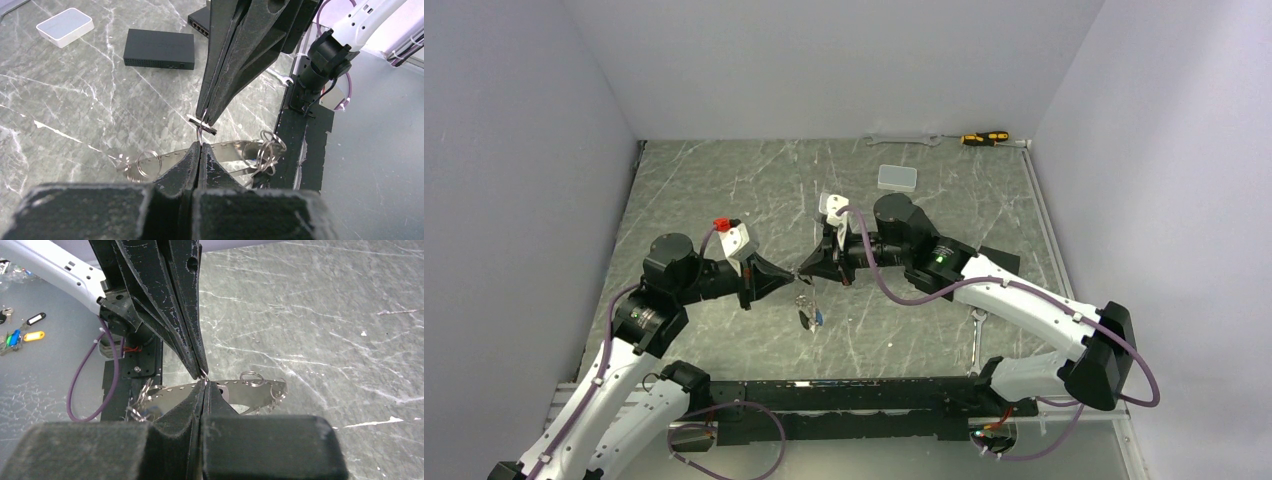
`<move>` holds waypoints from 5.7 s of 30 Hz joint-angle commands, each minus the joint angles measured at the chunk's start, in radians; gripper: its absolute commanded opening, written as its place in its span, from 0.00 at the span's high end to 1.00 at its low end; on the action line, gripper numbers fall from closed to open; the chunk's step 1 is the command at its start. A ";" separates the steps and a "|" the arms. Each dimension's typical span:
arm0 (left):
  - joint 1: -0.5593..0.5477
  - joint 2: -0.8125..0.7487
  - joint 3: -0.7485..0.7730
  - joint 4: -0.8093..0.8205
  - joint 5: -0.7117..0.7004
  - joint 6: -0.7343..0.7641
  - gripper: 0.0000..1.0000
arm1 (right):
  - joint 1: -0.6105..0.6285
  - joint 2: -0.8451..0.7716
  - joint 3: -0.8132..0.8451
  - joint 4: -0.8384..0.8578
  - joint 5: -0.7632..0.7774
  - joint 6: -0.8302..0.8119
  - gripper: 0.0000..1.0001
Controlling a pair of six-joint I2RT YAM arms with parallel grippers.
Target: Put the keys on the keyring
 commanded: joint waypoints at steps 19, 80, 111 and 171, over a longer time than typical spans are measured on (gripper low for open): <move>0.003 -0.032 0.018 0.027 -0.051 0.025 1.00 | 0.012 -0.017 -0.018 0.060 -0.014 -0.018 1.00; 0.002 -0.019 0.010 0.042 0.001 0.023 1.00 | 0.014 0.051 0.056 0.049 0.042 0.007 1.00; 0.003 -0.050 0.008 0.041 -0.002 0.025 1.00 | -0.020 0.049 0.018 0.037 0.047 0.038 1.00; 0.003 -0.048 0.001 0.053 -0.002 0.023 1.00 | -0.023 0.081 0.153 -0.136 -0.157 -0.076 1.00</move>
